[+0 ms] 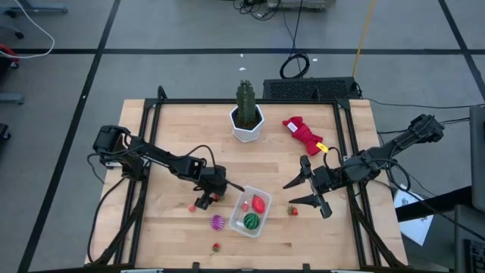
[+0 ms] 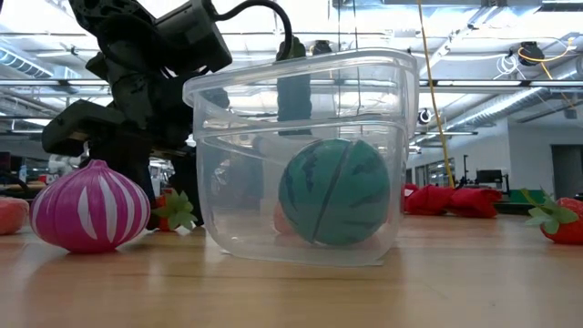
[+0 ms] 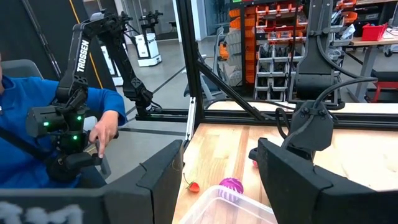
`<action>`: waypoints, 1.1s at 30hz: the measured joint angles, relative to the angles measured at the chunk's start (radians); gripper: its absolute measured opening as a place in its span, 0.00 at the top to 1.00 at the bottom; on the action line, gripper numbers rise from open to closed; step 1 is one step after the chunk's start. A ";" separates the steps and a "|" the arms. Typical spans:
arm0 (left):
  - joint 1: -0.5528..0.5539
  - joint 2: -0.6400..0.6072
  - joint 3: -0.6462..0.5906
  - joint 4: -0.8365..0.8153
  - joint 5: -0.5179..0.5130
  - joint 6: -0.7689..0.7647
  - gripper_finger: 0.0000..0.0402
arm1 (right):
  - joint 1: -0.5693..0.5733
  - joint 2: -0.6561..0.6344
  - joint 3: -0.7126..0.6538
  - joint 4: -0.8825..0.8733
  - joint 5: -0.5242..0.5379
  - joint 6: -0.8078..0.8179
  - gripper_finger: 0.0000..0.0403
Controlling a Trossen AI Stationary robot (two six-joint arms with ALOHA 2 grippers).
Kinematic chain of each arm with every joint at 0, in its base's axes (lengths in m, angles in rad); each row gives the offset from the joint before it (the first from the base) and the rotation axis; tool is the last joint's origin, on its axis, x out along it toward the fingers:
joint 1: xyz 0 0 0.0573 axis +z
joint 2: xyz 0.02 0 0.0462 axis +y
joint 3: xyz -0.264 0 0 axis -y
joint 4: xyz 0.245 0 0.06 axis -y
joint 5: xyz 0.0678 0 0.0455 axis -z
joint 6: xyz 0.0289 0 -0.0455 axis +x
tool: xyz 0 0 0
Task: Pick and placing Produce into tupperware
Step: Put the top red strawberry into the transparent bin
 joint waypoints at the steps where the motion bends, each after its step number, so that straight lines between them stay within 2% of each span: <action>1: 0.000 0.000 0.000 0.000 0.001 -0.001 0.27 | 0.000 0.000 0.000 0.000 0.000 0.000 0.51; 18: 0.000 0.000 0.000 -0.009 -0.010 -0.029 0.28 | 0.000 0.000 0.000 0.000 0.000 0.000 0.51; 33: 0.001 0.000 0.000 -0.021 -0.019 -0.055 0.53 | 0.000 0.000 0.000 0.000 0.000 0.000 0.51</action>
